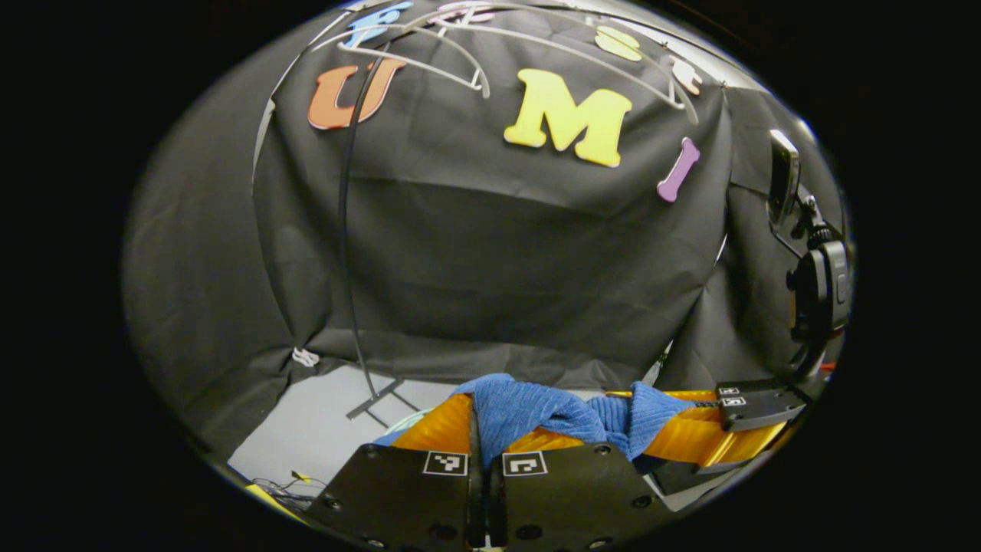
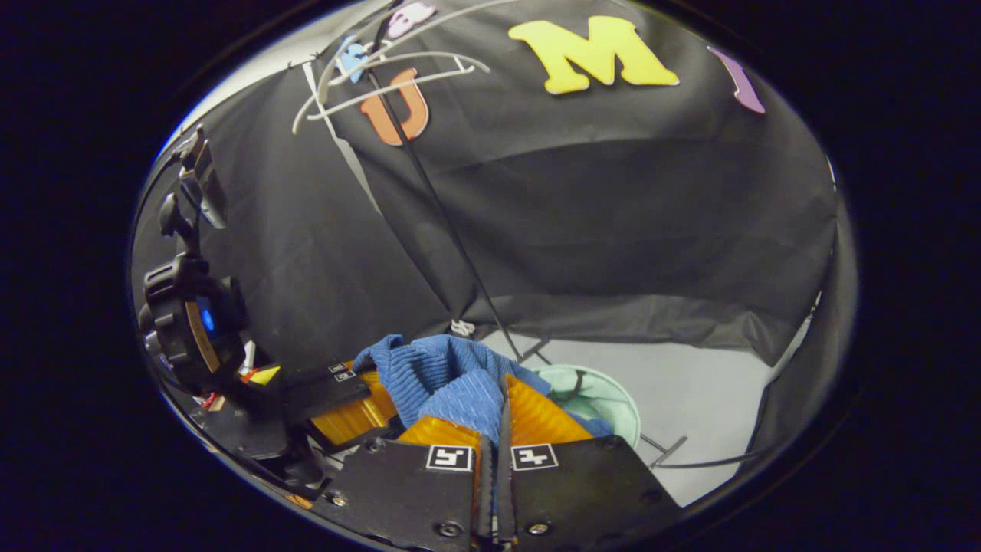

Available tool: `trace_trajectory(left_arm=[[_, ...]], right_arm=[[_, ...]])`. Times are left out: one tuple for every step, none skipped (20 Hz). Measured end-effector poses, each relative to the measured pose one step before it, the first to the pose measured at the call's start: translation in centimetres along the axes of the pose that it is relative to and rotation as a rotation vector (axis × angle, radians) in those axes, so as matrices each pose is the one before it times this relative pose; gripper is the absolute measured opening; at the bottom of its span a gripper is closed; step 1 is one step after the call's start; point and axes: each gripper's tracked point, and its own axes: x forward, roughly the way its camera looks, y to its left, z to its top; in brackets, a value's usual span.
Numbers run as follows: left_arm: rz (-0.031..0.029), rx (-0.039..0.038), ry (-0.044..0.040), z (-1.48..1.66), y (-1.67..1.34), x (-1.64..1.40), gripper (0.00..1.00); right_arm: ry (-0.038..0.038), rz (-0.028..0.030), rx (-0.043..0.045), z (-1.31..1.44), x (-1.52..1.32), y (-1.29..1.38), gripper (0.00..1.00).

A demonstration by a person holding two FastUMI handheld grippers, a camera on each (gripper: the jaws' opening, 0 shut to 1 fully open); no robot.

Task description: Grasp the clothes on the hanger with both hands and then place them into the laundry hamper below.

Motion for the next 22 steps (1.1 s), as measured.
trace_trajectory(left_arm=[[0.00714, -0.00326, 0.02891, -1.303, 0.350, 0.460, 0.03], [0.00481, -0.00779, 0.02165, -1.185, 0.274, 0.528, 0.02], [0.00965, -0.01063, 0.03104, -1.059, 0.184, 0.402, 0.03], [0.00957, -0.00712, 0.02331, -0.801, 0.317, 0.429, 0.03], [0.01056, -0.00622, 0.02227, -0.767, 0.310, 0.367, 0.03], [0.01072, -0.00538, 0.02461, -0.855, 0.275, 0.394, 0.03], [0.00960, -0.00387, 0.02205, -1.128, 0.193, 0.499, 0.03], [0.00856, -0.00255, 0.02323, -1.024, 0.084, 0.367, 0.03], [0.01027, -0.00180, 0.02041, -0.902, 0.133, 0.744, 0.03], [0.00951, -0.00109, 0.02380, -0.988, 0.144, 0.439, 0.03], [0.01101, -0.00115, 0.02513, -0.893, 0.190, 0.520, 0.03], [0.01478, -0.00497, 0.02338, -0.684, 0.275, 0.251, 0.03], [0.01141, -0.00399, 0.02199, -0.692, 0.235, 0.439, 0.03], [0.01332, 0.00665, 0.01624, -0.528, 0.203, 0.310, 0.03], [0.00884, 0.00905, 0.01648, -0.390, 0.309, 0.313, 0.10], [0.00514, 0.00793, 0.01267, -0.228, 0.078, 0.098, 0.04], [0.00429, 0.00643, 0.00513, -0.179, 0.096, -0.045, 0.10], [0.00326, 0.00416, 0.00506, -0.067, 0.102, -0.010, 0.05], [0.00798, 0.00748, 0.00149, -0.339, 0.443, 0.184, 0.07], [0.01941, 0.02174, -0.00081, 0.095, 0.463, -0.104, 0.10], [0.01252, 0.02464, -0.00146, 0.246, 0.294, -0.024, 0.26], [0.00967, 0.01550, -0.01261, 0.248, 0.231, -0.240, 0.51]], right_arm=[[0.02653, -0.01045, 0.00082, -1.290, 0.713, -0.725, 0.06], [0.02751, -0.00885, -0.00607, -0.997, 0.792, -0.536, 0.06], [0.02895, -0.00988, -0.01250, -1.088, 0.714, -0.583, 0.06], [0.02485, -0.00646, -0.00496, -0.897, 0.699, -0.541, 0.06], [0.02097, -0.00579, 0.00124, -0.545, 0.903, -0.371, 0.06], [0.02394, -0.00267, -0.00081, -0.313, 1.248, 0.073, 0.06], [0.02152, -0.00121, 0.00447, -0.261, 1.577, 0.071, 0.06], [0.02162, -0.01148, 0.00865, -0.246, 1.115, -0.289, 0.06], [0.02130, -0.00818, 0.00719, -0.632, 0.528, -0.269, 0.06], [0.02495, -0.01188, 0.00647, -0.609, 0.759, -0.504, 0.06], [0.02164, -0.01354, 0.00197, -0.561, 0.705, -0.527, 0.06], [0.01998, -0.01775, -0.00081, -0.825, 0.820, -0.258, 0.06], [0.02194, -0.02497, -0.00458, -0.385, 0.656, -0.531, 0.06], [0.01044, -0.00499, 0.00452, -0.452, 0.033, -0.301, 0.07], [0.00779, -0.00415, 0.01167, -0.051, -0.471, -0.019, 0.07], [0.00001, -0.00800, 0.00696, 0.077, -0.307, 0.009, 0.07], [-0.00223, -0.01016, 0.00024, 0.250, -0.003, -0.127, 0.08], [0.00178, -0.00896, -0.00306, 0.065, 0.118, -0.088, 0.08], [-0.00261, 0.00105, -0.00082, 0.055, -0.249, 0.035, 0.08], [-0.00148, 0.01222, 0.00573, -0.232, -0.097, -0.053, 0.12], [0.00708, 0.00633, 0.00690, -0.168, 0.069, 0.192, 0.22], [-0.00484, 0.00151, 0.00153, 0.244, 0.003, 0.030, 0.27]])
